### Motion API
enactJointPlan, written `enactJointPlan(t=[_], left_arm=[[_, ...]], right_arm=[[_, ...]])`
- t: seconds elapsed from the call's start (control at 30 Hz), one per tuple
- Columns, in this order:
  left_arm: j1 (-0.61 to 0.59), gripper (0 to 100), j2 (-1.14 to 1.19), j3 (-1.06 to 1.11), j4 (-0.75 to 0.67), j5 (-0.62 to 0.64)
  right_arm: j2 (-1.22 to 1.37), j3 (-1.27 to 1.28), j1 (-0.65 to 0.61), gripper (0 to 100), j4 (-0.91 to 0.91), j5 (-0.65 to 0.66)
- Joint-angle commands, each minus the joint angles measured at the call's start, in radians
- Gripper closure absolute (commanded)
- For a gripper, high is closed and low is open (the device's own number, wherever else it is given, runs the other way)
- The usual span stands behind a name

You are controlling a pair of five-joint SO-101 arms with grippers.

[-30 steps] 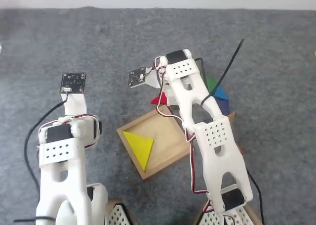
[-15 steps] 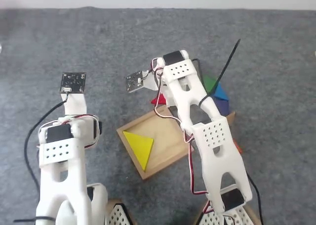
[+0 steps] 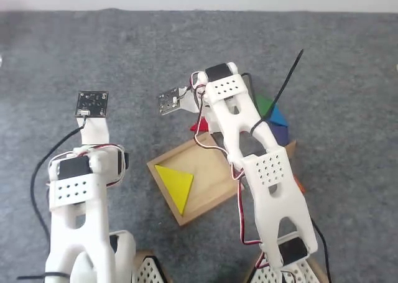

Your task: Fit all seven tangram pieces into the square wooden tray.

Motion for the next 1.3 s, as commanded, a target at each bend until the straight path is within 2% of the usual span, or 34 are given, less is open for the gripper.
enactJointPlan(t=[0.0, 0.17, 0.6, 0.77, 0.9, 1.03, 1.17, 1.27], left_arm=[[0.000, 83, -0.029, -0.005, -0.011, 0.006], [0.000, 83, -0.031, -0.005, -0.011, 0.006], [0.000, 83, -0.031, -0.005, -0.011, 0.006], [0.000, 83, -0.031, -0.005, -0.011, 0.006], [0.000, 83, -0.031, -0.005, -0.011, 0.006], [0.000, 83, -0.029, -0.005, -0.011, 0.008], [0.000, 83, -0.031, -0.005, -0.011, 0.008], [0.000, 83, -0.031, -0.005, -0.011, 0.008]], right_arm=[[-0.013, -0.049, -0.004, 70.4, 0.076, -0.025], [-0.012, -0.114, -0.002, 76.9, 0.131, -0.041], [-0.105, -0.144, 0.045, 76.8, 0.140, -0.124], [-0.180, -0.018, 0.030, 76.8, 0.140, -0.216], [-0.220, 0.074, 0.019, 76.8, 0.137, -0.232], [-0.222, 0.074, 0.047, 75.0, 0.133, -0.233], [-0.191, 0.074, 0.047, 64.9, 0.130, -0.229], [-0.154, 0.074, 0.048, 66.5, 0.104, -0.229]])
